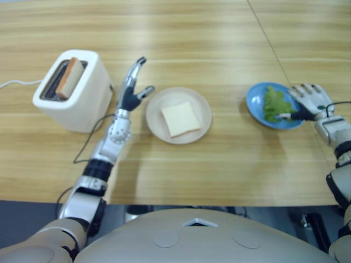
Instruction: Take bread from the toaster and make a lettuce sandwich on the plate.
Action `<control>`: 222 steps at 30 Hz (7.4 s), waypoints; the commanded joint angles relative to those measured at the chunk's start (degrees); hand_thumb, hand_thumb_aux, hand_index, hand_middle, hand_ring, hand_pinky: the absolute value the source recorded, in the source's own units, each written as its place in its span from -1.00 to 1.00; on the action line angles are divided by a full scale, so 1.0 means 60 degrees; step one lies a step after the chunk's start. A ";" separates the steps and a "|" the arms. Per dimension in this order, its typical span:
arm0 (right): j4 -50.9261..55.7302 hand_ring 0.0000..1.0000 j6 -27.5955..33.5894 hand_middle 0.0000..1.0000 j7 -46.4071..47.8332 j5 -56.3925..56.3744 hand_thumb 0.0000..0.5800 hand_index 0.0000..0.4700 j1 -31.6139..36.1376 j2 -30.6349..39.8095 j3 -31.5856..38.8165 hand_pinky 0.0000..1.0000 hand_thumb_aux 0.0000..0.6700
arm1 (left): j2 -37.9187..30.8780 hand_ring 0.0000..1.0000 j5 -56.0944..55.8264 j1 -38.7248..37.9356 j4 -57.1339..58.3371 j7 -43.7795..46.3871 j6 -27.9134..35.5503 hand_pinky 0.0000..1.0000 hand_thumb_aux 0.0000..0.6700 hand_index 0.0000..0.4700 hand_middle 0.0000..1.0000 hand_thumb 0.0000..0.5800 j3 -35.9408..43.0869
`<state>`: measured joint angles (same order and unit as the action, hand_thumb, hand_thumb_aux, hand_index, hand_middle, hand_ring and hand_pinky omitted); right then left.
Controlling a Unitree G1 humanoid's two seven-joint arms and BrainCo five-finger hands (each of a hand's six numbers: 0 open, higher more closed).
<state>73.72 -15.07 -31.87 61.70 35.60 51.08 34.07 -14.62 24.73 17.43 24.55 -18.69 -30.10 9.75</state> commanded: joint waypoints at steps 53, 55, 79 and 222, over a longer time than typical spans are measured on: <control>-0.8043 1.00 -0.0600 1.00 0.1285 -0.1202 1.00 0.96 -0.0767 -0.2054 -0.0768 1.00 1.00 | 0.0519 -1.00 -0.3064 0.0456 0.2092 0.1025 -0.0836 -1.00 -1.00 -1.00 -1.00 -1.00 -0.2229; -0.7409 1.00 -0.0698 1.00 0.1297 -0.1014 1.00 0.96 -0.0472 -0.2652 -0.0462 1.00 1.00 | 0.0559 -1.00 -0.3058 0.0504 0.2171 0.1058 -0.0871 -1.00 -1.00 -1.00 -1.00 -1.00 -0.2220; -0.7525 1.00 -0.1045 1.00 0.1572 -0.0733 1.00 0.96 -0.1360 -0.3244 0.0302 1.00 1.00 | 0.0716 -1.00 -0.2683 0.0654 0.2697 0.0957 -0.0979 -1.00 -1.00 -1.00 -1.00 -1.00 -0.2148; -0.8010 -1.00 -0.1994 -1.00 0.1440 -0.4454 -1.00 -1.00 -0.4531 -0.2273 -0.5211 -1.00 -1.00 | -0.0154 1.00 -0.5336 -0.0012 -0.1384 0.8318 0.5105 1.00 1.00 0.96 1.00 1.00 -0.0240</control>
<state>24.97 -26.94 -23.28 34.95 8.16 37.90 2.24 -14.50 -7.71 16.94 14.25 29.39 -0.18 8.33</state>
